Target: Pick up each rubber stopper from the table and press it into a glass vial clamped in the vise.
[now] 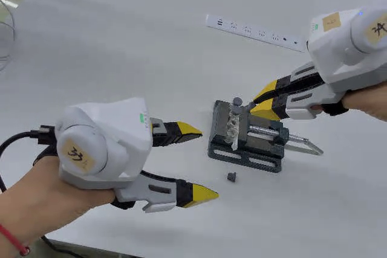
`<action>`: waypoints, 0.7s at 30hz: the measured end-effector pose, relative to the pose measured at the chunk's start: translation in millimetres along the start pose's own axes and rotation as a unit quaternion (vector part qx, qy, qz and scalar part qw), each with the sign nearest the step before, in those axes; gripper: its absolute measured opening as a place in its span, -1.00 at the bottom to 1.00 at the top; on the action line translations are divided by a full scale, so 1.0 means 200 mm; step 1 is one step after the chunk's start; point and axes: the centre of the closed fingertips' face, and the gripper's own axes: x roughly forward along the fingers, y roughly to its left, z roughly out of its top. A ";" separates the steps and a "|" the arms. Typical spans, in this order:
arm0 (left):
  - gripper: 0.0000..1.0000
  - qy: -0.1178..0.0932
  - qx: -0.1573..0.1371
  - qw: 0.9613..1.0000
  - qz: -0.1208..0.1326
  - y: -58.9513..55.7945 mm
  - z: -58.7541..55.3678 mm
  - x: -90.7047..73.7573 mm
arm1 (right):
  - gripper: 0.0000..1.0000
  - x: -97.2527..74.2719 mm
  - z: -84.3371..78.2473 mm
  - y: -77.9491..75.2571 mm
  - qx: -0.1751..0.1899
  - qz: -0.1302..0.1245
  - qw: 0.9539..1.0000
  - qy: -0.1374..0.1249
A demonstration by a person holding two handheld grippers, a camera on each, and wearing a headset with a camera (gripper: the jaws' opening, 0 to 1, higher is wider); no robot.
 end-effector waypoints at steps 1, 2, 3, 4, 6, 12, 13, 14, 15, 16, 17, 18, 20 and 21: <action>0.13 0.000 0.001 1.000 0.000 0.00 -0.01 0.00 | -0.90 0.01 -0.01 -0.01 -0.002 0.000 1.000 0.005; 0.19 -0.002 0.005 1.000 0.002 0.01 -0.01 0.00 | -0.90 0.03 -0.01 -0.02 -0.003 0.003 1.000 0.012; 0.25 -0.002 0.004 1.000 0.002 0.01 -0.02 0.00 | -0.90 0.04 -0.02 -0.02 -0.005 0.005 1.000 0.016; 0.30 -0.001 0.001 1.000 0.001 0.01 -0.03 0.00 | -0.90 0.06 -0.02 -0.02 -0.005 0.006 1.000 0.022; 0.36 0.001 0.007 1.000 0.004 0.03 -0.05 0.00 | -0.90 0.10 -0.03 -0.03 -0.008 0.011 0.999 0.033; 0.65 -0.001 0.002 1.000 0.000 0.04 -0.09 0.01 | -0.90 0.18 -0.07 -0.05 -0.021 0.020 0.998 0.063; 0.66 -0.001 0.003 1.000 0.000 0.04 -0.10 0.02 | -0.90 0.18 -0.08 -0.05 -0.022 0.021 0.997 0.065; 0.67 0.000 0.004 1.000 0.001 0.05 -0.09 0.01 | -0.90 0.19 -0.08 -0.05 -0.023 0.021 0.997 0.068; 0.71 0.000 0.002 1.000 0.001 0.05 -0.09 0.01 | -0.90 0.20 -0.09 -0.06 -0.023 0.021 0.997 0.071; 0.76 -0.003 -0.003 1.000 0.001 0.05 -0.08 0.02 | -0.90 0.20 -0.09 -0.06 -0.023 0.022 0.997 0.074; 0.80 -0.006 -0.005 1.000 0.002 0.05 -0.08 0.01 | -0.90 0.21 -0.10 -0.07 -0.024 0.023 0.997 0.076; 0.81 -0.007 -0.005 1.000 0.003 0.06 -0.08 0.01 | -0.90 0.22 -0.10 -0.07 -0.024 0.024 0.996 0.078; 0.82 -0.008 -0.010 1.000 0.002 0.06 -0.08 0.01 | -0.90 0.22 -0.11 -0.06 -0.025 0.026 0.996 0.084; 0.83 -0.008 -0.008 1.000 0.003 0.06 -0.08 0.01 | -0.90 0.23 -0.12 -0.06 -0.028 0.025 0.995 0.088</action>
